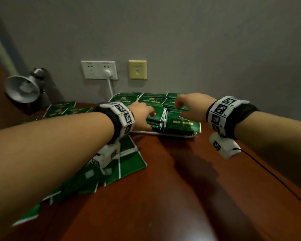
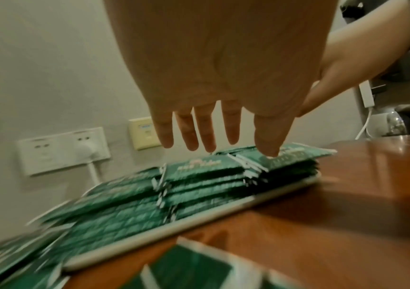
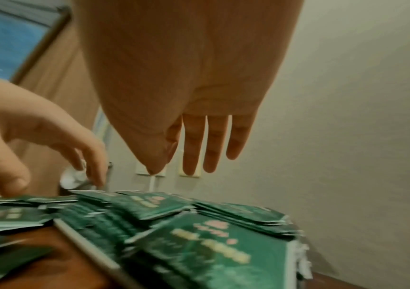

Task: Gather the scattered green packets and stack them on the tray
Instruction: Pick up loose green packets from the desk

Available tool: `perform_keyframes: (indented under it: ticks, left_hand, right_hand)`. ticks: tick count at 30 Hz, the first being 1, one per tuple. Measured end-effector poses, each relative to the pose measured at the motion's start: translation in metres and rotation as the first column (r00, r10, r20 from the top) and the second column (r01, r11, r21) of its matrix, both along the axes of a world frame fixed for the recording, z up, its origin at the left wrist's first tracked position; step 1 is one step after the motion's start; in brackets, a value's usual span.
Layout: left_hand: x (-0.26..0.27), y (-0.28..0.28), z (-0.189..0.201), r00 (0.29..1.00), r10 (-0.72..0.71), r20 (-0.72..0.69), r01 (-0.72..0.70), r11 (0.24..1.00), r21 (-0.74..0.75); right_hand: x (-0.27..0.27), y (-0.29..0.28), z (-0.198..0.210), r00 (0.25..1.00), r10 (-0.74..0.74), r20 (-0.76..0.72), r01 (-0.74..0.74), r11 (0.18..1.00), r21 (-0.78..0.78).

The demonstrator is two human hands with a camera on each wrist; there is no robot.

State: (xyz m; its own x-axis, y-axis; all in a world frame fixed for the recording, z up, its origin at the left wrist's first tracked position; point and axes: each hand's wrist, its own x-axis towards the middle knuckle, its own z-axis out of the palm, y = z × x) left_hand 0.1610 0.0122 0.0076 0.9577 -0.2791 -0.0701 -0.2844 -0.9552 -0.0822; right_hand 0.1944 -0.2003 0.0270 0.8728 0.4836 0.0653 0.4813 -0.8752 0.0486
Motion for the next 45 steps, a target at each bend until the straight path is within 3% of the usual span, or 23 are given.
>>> perform_keyframes:
  ticks: [6,10,16,29,37,45]
  left_hand:
    - [-0.095,0.054,-0.057,0.951,0.231,-0.203,-0.181,0.954,0.238]
    - [-0.134,0.064,-0.095,0.951,0.218,-0.219,-0.181,0.967,0.18]
    - [-0.146,0.071,-0.101,0.974,0.158,-0.165,-0.149,0.987,0.063]
    - [-0.145,0.078,-0.101,0.991,0.062,-0.116,-0.06,0.998,0.019]
    - [-0.145,0.058,-0.09,0.995,-0.013,-0.103,0.036,0.974,0.225]
    - [-0.154,0.021,-0.087,0.988,-0.115,-0.102,0.135,0.965,0.227]
  right_hand:
    - [-0.082,0.074,-0.033,0.97,0.152,-0.19,-0.186,0.966,-0.18]
    - [-0.116,0.115,-0.065,0.928,0.206,-0.311,-0.277,0.939,-0.206]
    - [-0.133,0.14,-0.079,0.916,0.159,-0.369,-0.259,0.936,-0.24]
    - [-0.142,0.136,-0.086,0.952,0.115,-0.285,-0.197,0.94,-0.278]
    - [-0.151,0.129,-0.09,0.969,0.1,-0.225,-0.177,0.917,-0.357]
    - [-0.16,0.082,-0.092,0.972,0.089,-0.218,-0.16,0.928,-0.335]
